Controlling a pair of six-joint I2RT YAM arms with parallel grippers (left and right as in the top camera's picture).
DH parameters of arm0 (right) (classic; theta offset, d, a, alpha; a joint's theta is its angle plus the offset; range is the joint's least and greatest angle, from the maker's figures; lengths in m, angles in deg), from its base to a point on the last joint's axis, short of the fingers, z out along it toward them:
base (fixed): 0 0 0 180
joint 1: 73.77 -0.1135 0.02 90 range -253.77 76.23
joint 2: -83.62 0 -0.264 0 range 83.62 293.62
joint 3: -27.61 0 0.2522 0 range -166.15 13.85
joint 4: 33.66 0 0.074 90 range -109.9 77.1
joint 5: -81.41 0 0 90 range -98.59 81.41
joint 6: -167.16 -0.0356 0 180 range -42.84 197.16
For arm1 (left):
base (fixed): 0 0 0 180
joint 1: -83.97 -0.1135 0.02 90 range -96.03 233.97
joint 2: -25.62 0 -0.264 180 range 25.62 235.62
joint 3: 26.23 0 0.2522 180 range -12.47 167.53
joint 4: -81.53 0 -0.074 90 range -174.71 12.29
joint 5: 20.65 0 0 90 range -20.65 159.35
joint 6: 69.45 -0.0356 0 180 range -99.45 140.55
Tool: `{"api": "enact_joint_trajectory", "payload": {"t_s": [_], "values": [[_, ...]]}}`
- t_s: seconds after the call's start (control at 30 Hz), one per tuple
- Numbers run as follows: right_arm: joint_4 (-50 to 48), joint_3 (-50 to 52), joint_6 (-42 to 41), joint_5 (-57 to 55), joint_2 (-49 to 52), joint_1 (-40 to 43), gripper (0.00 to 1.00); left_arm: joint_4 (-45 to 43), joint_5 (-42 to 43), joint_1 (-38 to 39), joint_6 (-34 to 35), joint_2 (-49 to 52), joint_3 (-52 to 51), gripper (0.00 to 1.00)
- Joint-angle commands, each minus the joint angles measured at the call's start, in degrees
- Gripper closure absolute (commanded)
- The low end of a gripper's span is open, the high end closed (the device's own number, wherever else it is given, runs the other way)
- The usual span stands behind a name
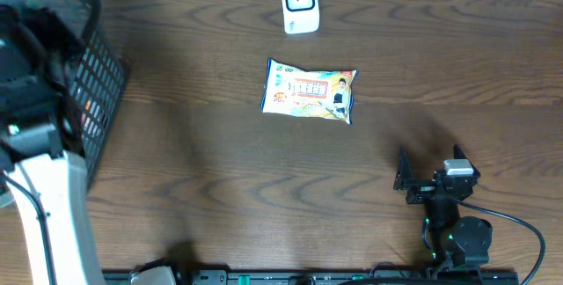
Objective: Scan the item barcode
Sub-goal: 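Grasp the mint-green wipes pack in the basket with the left gripper, then carry the green pack to the scanner and place it on the table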
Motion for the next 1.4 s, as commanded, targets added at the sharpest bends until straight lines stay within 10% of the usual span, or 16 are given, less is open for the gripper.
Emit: {"api": "enact_joint_trajectory", "payload": {"t_s": [0.0,0.2,0.43,0.8,1.0,1.1,1.37], "values": [[0.26,0.07,0.22,-0.09,-0.31,0.2,0.01,0.92,8.72,5.25,12.11,-1.07,0.5,0.93],[0.26,0.07,0.22,-0.09,-0.31,0.2,0.01,7.56,8.55,18.23,12.92,0.81,0.5,0.93],[0.26,0.07,0.22,-0.09,-0.31,0.2,0.01,19.02,-2.34,27.17,32.81,9.62,0.5,0.92],[0.26,0.07,0.22,-0.07,-0.31,0.2,0.01,12.2,-2.56,31.63,33.81,31.06,0.5,0.87],[0.26,0.07,0.22,-0.09,-0.31,0.2,0.01,11.34,-1.57,31.76,32.94,38.21,0.5,0.67],[0.26,0.07,0.22,-0.09,-0.31,0.2,0.01,11.3,-0.98,31.76,32.04,38.53,0.5,0.37],[0.26,0.07,0.22,-0.07,-0.31,0.2,0.01,11.02,-1.05,31.61,22.1,31.8,2.25,0.19]]}}
